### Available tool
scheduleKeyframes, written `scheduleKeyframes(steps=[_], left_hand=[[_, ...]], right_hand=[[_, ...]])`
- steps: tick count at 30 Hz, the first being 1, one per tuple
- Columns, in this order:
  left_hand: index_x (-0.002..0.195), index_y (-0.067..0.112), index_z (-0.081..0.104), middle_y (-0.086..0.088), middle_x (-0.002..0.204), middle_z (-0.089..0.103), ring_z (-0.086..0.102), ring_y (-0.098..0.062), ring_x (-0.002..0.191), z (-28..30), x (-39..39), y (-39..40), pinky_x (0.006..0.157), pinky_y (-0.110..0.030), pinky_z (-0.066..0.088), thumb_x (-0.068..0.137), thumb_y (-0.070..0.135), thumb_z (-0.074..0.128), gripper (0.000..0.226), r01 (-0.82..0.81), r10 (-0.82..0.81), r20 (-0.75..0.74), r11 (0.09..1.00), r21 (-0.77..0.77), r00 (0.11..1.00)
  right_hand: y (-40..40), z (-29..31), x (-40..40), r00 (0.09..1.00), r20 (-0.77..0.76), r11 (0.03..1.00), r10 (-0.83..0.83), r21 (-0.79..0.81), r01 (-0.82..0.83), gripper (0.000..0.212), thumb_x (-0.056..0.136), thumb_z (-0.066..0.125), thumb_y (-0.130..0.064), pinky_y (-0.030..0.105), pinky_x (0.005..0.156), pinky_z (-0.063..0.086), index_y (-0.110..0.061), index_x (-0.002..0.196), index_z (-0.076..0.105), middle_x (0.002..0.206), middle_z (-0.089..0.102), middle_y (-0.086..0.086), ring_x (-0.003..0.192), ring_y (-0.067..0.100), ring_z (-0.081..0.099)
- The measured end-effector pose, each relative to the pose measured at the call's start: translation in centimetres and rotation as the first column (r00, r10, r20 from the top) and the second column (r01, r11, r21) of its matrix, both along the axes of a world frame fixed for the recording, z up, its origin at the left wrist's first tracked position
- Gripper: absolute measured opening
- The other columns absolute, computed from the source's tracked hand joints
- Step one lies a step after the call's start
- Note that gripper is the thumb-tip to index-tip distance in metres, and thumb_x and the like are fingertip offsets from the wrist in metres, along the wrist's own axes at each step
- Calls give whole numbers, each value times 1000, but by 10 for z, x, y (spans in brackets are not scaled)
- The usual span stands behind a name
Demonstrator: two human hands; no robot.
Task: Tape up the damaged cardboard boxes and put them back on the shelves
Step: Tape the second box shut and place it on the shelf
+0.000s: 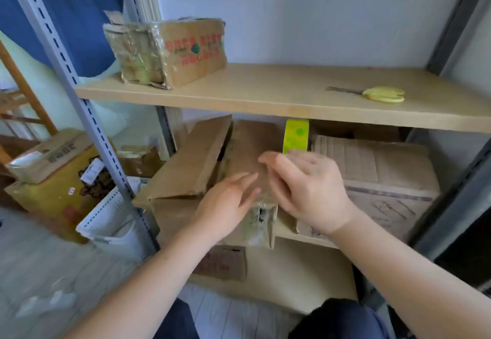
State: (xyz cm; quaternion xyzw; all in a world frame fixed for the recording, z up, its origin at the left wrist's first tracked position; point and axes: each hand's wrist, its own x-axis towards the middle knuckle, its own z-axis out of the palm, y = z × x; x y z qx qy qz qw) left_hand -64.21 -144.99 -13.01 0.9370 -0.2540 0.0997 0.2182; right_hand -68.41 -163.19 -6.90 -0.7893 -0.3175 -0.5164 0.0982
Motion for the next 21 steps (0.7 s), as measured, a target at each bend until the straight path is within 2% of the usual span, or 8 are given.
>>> scheduleKeyframes(steps=[2,4,7,10,13,17,21], left_hand=[[153,26,37,10,161,28,27,-7,147,-27,-2,9,118,-22,22,104,37,38,50,75,-71,-27,980,186,997],[155,27,30,12,163,19,14,-5,151,-48,0,9,123,-25,9,106,33,39,51,92,-111,55,958,273,992],[153,23,35,8,159,31,24,-7,148,-64,10,5,121,-27,17,106,37,42,50,0,-46,205,975,221,978],[145,20,51,6,151,47,39,-8,142,-75,20,1,116,-30,29,100,37,56,48,-31,-13,299,989,145,954],[141,21,56,7,147,51,43,-8,139,-83,25,0,112,-32,34,97,39,59,48,-30,-3,353,996,87,936],[149,20,44,6,154,43,37,-11,144,-90,26,5,114,-35,31,86,47,69,73,-27,-45,375,982,185,926],[151,19,40,6,156,41,35,-13,144,-98,26,1,115,-34,26,85,44,71,77,-84,-6,430,978,191,903]], right_hand=[[4,-59,-8,986,-145,987,-84,-145,63,21,94,61,-11,32,58,52,-3,110,71,82,69,4,70,22,64],[5,-102,0,915,-360,982,-181,-118,148,33,87,74,-12,36,78,60,0,118,69,109,73,11,96,26,71],[7,-134,19,799,-566,973,-205,-32,227,49,87,74,-21,40,97,54,-2,130,62,134,60,11,127,25,57],[10,-146,36,792,-564,961,-234,-12,275,49,87,73,-24,35,97,54,-7,132,62,136,60,6,129,21,54],[11,-152,42,819,-504,954,-276,-37,299,47,86,74,-19,34,95,55,-6,130,63,134,61,7,127,22,56],[9,-159,44,851,-451,958,-269,-36,284,48,88,72,-19,36,97,54,-5,133,60,137,59,9,130,23,53],[4,-171,43,790,-584,974,-188,-10,224,69,86,73,-25,28,111,36,-7,146,44,152,43,5,146,20,32]])
